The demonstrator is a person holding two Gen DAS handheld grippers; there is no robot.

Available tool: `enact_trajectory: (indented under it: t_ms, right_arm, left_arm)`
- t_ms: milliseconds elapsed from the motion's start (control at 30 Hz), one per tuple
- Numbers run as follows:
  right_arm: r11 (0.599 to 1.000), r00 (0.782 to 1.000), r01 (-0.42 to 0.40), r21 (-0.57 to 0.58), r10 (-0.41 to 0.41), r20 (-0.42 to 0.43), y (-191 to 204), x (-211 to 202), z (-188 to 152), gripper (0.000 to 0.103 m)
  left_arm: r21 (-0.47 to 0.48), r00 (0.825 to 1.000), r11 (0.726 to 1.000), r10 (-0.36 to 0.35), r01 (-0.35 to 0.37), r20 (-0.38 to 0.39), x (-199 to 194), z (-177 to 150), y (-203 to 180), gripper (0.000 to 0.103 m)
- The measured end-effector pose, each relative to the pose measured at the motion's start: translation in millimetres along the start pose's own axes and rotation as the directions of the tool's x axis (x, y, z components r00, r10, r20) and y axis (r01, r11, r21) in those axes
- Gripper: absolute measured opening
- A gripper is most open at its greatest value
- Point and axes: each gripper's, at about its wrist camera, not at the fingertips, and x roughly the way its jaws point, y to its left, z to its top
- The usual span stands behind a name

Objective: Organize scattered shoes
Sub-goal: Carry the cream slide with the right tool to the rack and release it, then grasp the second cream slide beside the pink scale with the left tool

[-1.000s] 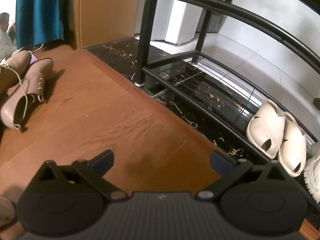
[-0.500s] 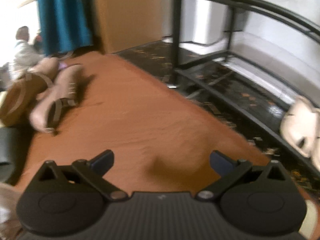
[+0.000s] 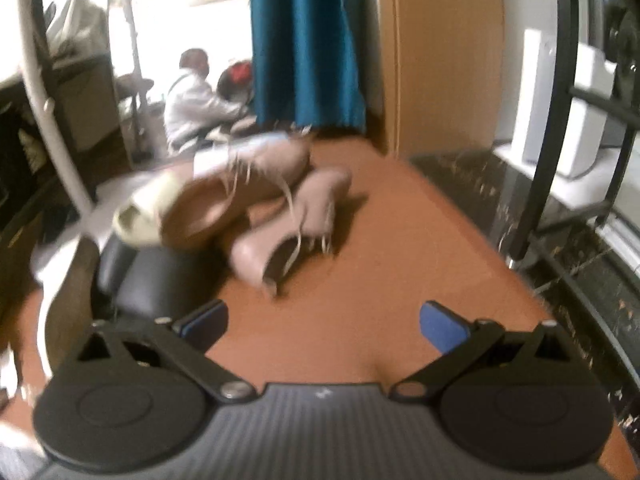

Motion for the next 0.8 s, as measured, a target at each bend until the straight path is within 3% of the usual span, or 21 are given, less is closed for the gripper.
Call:
enact_trajectory:
  t_ms: [67, 100, 200, 333, 500, 567, 700, 800]
  right_arm:
    - [0.999, 0.999, -0.043, 0.012, 0.043, -0.015, -1.3, -0.3, -1.8, 0.103]
    - [0.998, 0.998, -0.062, -0.001, 0.062, -0.03, 1.6, 1.1, -3.0, 0.103]
    - [0.989, 0.989, -0.14, -0.043, 0.137, -0.065, 15.7, 8.1, -12.6, 0.103]
    - [0.982, 0.973, -0.186, -0.019, 0.181, -0.142, 28.8, 25.2, -32.5, 0.103]
    - [0.972, 0.943, -0.232, 0.026, 0.231, -0.239, 44.6, 47.5, -58.2, 0.103]
    - [0.969, 0.934, -0.242, 0.043, 0.245, -0.261, 48.7, 53.1, -65.6, 0.103]
    - [0.964, 0.929, -0.262, 0.051, 0.266, -0.256, 54.6, 54.9, -68.4, 0.103]
    - [0.97, 0.925, -0.243, 0.028, 0.241, -0.295, 53.1, 57.6, -72.0, 0.103]
  left_arm:
    - [-0.039, 0.996, 0.996, -0.087, 0.087, -0.007, 4.5, 17.9, 16.4, 0.102]
    - [-0.059, 0.983, 0.982, -0.18, 0.178, -0.026, 14.2, 36.2, 31.6, 0.102]
    - [-0.122, 0.967, 0.963, -0.249, 0.241, -0.053, 33.1, 63.7, 59.7, 0.102]
    - [-0.347, 0.976, 0.92, -0.214, 0.185, -0.049, 67.4, 97.1, 121.2, 0.102]
    - [-0.529, 0.989, 0.847, -0.122, 0.058, -0.088, 113.2, 113.3, 183.5, 0.102]
    - [-0.578, 0.99, 0.815, -0.1, 0.025, -0.098, 131.5, 117.4, 209.4, 0.102]
    - [-0.58, 0.994, 0.809, 0.039, -0.092, -0.103, 161.7, 123.5, 241.6, 0.102]
    - [-0.618, 0.984, 0.772, 0.053, -0.148, -0.169, 188.3, 125.3, 251.6, 0.102]
